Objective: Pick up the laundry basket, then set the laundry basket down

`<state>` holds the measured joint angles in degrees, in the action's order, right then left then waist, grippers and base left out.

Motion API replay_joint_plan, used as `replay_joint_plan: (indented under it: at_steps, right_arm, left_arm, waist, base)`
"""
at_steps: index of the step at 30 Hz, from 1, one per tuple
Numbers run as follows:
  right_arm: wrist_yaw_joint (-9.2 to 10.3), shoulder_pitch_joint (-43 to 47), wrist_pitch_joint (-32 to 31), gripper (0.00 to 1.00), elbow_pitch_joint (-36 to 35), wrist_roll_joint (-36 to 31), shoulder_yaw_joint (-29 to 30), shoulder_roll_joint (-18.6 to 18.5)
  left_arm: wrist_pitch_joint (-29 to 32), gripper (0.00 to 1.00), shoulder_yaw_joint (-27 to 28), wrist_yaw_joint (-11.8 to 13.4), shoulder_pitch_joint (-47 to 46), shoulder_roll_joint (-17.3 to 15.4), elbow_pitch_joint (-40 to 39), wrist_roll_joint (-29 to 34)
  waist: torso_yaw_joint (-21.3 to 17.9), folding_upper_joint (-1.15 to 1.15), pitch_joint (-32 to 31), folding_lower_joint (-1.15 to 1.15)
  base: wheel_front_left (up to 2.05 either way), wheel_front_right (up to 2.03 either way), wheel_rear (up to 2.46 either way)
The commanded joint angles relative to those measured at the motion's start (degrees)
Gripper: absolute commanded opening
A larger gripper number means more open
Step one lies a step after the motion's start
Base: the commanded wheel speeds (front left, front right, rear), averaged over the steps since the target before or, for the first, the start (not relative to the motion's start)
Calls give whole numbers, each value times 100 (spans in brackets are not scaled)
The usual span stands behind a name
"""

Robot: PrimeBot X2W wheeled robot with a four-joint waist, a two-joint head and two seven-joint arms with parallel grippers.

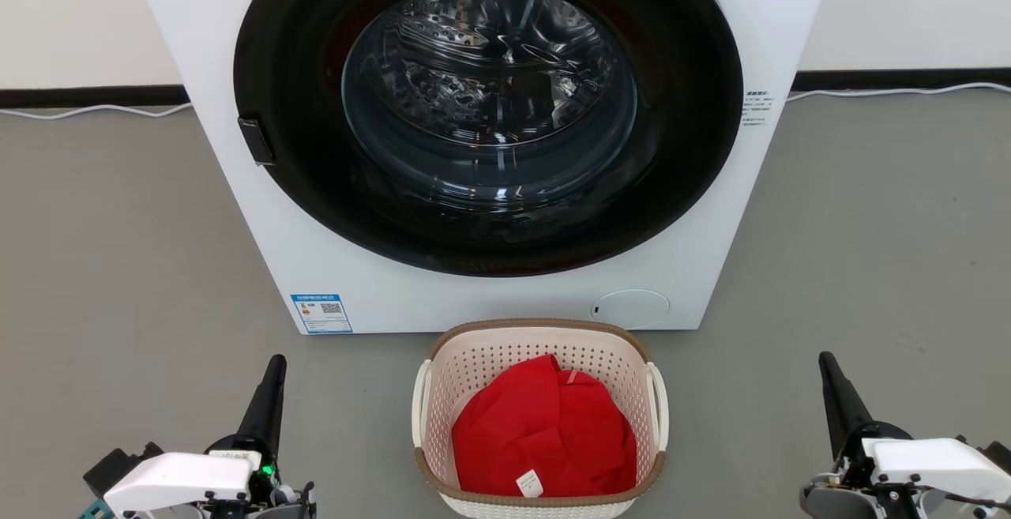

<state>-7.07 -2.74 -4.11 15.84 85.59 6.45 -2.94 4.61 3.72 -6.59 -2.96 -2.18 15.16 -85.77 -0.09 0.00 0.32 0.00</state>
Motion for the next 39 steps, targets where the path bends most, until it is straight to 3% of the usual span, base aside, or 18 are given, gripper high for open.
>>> replay_joint_plan:
  at_steps: [1, 10, 39]
  right_arm:
    - [-39, -325, -87, 0, -175, 170, -87, -24]
    - [-42, -341, -211, 0, -183, 684, -26, -20]
    - [-42, -342, -222, 0, -182, 673, -12, -11]
  left_arm:
    - [48, 0, 192, -52, -294, -68, -121, -148]
    - [190, 0, 283, -90, -324, -73, -109, -638]
    - [191, 0, 284, -90, -324, -71, -110, -636]
  waist:
    - [1, 0, -1, 0]
    - [9, 0, -14, 0]
    - [9, 0, -14, 0]
  base:
    - [0, 0, 0]
    - [0, 0, 0]
    - [0, 0, 0]
